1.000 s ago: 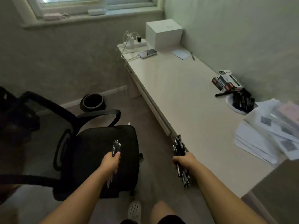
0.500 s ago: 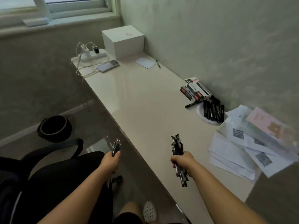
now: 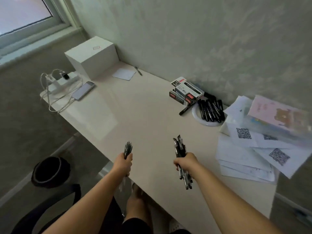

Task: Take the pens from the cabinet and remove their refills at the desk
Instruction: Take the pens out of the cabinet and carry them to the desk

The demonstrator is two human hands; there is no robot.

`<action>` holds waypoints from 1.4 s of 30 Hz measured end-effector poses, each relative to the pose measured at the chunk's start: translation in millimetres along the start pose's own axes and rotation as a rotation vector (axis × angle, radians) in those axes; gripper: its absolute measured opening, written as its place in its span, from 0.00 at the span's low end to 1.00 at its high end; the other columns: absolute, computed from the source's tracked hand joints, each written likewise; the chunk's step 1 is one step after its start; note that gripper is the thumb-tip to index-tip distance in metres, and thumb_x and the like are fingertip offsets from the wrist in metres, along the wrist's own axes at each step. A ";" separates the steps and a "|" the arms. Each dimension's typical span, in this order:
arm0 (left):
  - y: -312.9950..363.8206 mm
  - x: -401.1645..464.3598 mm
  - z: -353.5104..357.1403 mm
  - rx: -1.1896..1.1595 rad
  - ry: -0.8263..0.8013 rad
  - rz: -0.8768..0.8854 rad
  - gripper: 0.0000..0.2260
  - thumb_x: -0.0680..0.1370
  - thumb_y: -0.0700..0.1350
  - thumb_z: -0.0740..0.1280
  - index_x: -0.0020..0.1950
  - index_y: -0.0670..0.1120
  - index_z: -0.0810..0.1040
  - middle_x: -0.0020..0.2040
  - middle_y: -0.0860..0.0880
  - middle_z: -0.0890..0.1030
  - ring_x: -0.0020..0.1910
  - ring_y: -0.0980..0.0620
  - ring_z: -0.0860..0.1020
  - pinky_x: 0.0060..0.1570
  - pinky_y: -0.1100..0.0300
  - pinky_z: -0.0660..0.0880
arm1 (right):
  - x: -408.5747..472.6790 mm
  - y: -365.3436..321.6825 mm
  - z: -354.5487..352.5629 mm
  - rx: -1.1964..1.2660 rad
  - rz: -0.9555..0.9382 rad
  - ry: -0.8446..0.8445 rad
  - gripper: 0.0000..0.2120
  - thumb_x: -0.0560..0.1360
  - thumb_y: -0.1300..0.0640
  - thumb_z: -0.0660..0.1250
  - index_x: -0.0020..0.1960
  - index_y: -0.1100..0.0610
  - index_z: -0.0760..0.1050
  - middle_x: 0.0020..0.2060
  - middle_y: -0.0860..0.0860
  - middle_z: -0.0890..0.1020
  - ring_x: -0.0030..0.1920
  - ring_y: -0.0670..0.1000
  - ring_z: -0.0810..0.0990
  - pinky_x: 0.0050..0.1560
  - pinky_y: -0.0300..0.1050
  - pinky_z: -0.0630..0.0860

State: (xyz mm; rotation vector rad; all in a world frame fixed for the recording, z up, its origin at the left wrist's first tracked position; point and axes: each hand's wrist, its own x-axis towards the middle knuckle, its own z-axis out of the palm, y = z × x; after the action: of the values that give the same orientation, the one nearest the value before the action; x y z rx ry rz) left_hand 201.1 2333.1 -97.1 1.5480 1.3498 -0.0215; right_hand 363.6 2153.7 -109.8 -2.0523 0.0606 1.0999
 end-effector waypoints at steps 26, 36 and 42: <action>81.5 235.7 0.2 0.896 -0.049 0.578 0.15 0.83 0.49 0.54 0.59 0.39 0.71 0.59 0.40 0.76 0.59 0.39 0.72 0.54 0.48 0.68 | 102.6 -105.9 136.5 -0.346 0.227 0.678 0.20 0.75 0.58 0.68 0.62 0.63 0.65 0.57 0.60 0.78 0.58 0.62 0.78 0.53 0.53 0.75; 60.3 241.3 23.8 0.852 0.135 0.684 0.17 0.79 0.53 0.58 0.60 0.42 0.66 0.57 0.43 0.68 0.54 0.42 0.70 0.51 0.50 0.67 | 123.9 -90.9 163.4 -0.576 0.143 1.007 0.30 0.69 0.41 0.68 0.61 0.61 0.69 0.54 0.57 0.73 0.55 0.59 0.73 0.48 0.52 0.73; 58.3 249.5 25.0 0.941 0.250 0.835 0.26 0.77 0.58 0.58 0.67 0.42 0.62 0.57 0.43 0.67 0.55 0.42 0.66 0.51 0.49 0.64 | 138.9 -77.6 170.2 -0.704 0.056 1.118 0.49 0.68 0.29 0.60 0.74 0.66 0.61 0.58 0.58 0.73 0.55 0.59 0.72 0.49 0.53 0.71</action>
State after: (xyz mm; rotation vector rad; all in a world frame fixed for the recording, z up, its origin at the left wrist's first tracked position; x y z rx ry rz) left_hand 349.8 2504.6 -218.4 2.9016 0.7696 0.0689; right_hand 363.3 2361.6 -214.9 -3.0719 0.3194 -0.1855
